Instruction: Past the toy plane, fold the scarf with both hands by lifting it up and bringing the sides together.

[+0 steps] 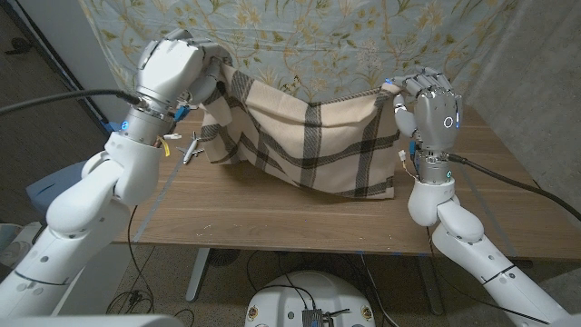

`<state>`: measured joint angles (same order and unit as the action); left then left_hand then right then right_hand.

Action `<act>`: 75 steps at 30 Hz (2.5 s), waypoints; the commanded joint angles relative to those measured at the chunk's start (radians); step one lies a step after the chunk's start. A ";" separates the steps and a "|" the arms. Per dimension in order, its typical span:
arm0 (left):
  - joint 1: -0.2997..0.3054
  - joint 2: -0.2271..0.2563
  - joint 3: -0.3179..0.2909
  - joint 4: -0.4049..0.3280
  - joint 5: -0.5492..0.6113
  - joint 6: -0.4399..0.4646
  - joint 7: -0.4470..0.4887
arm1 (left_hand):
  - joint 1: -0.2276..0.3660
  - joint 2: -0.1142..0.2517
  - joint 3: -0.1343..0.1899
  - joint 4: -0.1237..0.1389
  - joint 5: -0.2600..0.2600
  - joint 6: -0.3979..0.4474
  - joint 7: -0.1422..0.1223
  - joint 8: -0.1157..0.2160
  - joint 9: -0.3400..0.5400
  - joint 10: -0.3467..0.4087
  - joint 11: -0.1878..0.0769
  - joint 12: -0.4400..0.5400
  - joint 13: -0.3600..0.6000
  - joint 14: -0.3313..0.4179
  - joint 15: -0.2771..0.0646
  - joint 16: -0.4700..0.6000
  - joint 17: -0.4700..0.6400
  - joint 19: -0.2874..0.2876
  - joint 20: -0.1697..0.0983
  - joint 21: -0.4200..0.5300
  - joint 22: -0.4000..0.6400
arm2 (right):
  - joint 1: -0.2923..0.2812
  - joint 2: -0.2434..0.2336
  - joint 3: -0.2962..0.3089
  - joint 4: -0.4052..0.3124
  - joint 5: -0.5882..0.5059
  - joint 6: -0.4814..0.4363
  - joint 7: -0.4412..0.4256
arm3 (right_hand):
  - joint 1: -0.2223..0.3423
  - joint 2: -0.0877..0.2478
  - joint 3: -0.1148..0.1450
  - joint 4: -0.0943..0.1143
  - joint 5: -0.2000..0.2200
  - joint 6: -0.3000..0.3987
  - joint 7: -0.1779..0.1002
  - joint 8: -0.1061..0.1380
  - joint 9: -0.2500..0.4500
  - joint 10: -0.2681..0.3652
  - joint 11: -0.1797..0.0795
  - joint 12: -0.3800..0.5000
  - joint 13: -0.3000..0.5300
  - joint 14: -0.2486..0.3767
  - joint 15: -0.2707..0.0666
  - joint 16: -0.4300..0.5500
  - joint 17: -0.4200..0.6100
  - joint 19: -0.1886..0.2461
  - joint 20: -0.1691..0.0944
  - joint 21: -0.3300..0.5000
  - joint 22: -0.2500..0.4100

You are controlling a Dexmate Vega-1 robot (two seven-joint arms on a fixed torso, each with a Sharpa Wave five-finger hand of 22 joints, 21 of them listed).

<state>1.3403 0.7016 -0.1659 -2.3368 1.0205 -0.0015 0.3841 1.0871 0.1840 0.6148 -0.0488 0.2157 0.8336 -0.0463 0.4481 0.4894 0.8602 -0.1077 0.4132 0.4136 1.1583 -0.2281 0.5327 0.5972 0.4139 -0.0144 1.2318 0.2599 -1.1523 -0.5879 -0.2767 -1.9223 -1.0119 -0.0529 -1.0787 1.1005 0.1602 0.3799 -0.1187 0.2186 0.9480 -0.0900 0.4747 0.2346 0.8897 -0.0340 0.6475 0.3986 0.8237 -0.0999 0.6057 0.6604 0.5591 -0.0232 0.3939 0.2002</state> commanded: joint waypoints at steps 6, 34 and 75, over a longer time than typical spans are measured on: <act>-0.212 0.115 0.149 0.096 0.065 0.160 -0.127 | 0.007 -0.004 0.003 0.003 0.005 0.002 -0.001 -0.001 0.001 0.075 -0.072 0.139 0.255 -0.002 0.001 0.005 0.011 -0.004 -0.001 0.014 -0.009 | 0.237 -0.057 -0.175 0.120 0.079 -0.079 0.062 | -0.006 -0.002 0.009 -0.003 0.007 0.002 -0.009 0.012 0.001 0.002 -0.008 0.000 0.004 0.010 -0.114 -0.006 0.005 -0.006 0.003 0.007 -0.001; -0.627 0.200 0.552 0.394 0.145 0.316 -0.231 | 0.005 -0.006 0.007 0.004 0.004 0.012 0.000 -0.010 -0.008 0.083 -0.073 0.120 0.256 -0.003 0.000 -0.006 0.015 -0.007 -0.007 0.037 -0.038 | 0.563 -0.018 -0.366 0.428 0.156 -0.136 0.139 | -0.012 -0.001 0.013 -0.005 0.010 -0.002 -0.010 0.019 -0.003 0.001 -0.003 -0.002 0.003 0.017 -0.114 -0.021 0.016 -0.008 0.003 0.012 -0.001; -1.110 0.045 0.986 0.893 0.373 0.347 -0.320 | -0.001 -0.007 0.022 -0.002 -0.012 0.020 -0.024 -0.051 -0.044 0.115 -0.082 0.051 0.187 0.029 -0.002 -0.033 -0.016 0.017 -0.040 0.075 -0.072 | 0.933 0.143 -0.665 0.952 0.217 -0.124 0.163 | -0.017 -0.001 0.017 -0.008 0.010 -0.006 -0.019 0.027 -0.007 -0.001 -0.010 -0.008 0.000 0.018 -0.115 -0.039 0.031 -0.014 0.004 0.016 -0.001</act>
<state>0.3322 0.7861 0.7126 -1.5660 1.3398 0.3510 0.0791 1.0790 0.1759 0.6312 -0.0481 0.2086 0.8530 -0.0594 0.4017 0.4453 0.8679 -0.1002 0.4133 0.4180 1.1765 -0.2296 0.5027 0.5836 0.4237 -0.0416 1.2982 0.1858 -0.3068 -0.4928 -0.8605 -1.1106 -0.8082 -0.1867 -0.9192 1.0901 0.1598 0.3880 -0.1270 0.2215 0.9373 -0.1039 0.4963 0.2250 0.8858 -0.0377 0.6447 0.3986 0.8325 -0.1053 0.5691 0.6883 0.5481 -0.0231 0.4029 0.1951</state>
